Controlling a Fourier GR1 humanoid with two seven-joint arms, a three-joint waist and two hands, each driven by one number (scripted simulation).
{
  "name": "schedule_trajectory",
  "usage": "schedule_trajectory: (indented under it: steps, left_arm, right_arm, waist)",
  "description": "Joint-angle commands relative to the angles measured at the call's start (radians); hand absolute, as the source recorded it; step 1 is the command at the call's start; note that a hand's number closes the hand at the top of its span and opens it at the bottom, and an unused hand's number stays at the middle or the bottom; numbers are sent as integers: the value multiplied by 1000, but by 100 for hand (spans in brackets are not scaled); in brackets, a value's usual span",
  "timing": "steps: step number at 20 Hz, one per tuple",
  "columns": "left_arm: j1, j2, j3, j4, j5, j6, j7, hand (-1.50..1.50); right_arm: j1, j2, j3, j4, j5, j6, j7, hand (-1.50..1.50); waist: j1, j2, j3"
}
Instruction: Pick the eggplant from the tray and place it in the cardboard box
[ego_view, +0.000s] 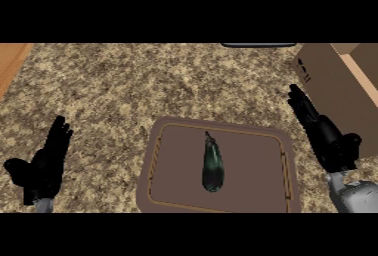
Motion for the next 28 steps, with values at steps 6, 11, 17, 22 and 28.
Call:
schedule_trajectory:
  steps: [6, 11, 17, 22, 28]
  left_arm:
    - [-85, -17, 30, -113, 44, -5, 43, 0]
    - [-131, -52, -17, -140, 62, -23, 132, 0]
    - [-95, -28, -6, -232, 42, -24, 173, 0]
    - [-161, -56, -39, -205, 13, 11, 205, 0]
    - [-209, -116, -61, -153, -22, 49, 211, 0]
  right_arm:
    - [160, 89, -288, 52, -72, -366, 115, 150]
    - [333, 67, -48, 37, 273, -542, 183, -150]
    - [298, -111, 45, -201, 387, -374, 412, -150]
    - [183, -300, 70, -291, 242, -30, 654, -150]
    - [-3, -278, 64, -359, 39, 139, 960, -150]
  waist:
    - [-66, -43, -10]
    - [-20, -37, -13]
    - [7, -36, -14]
    - [13, -34, -16]
    - [9, -29, -13]
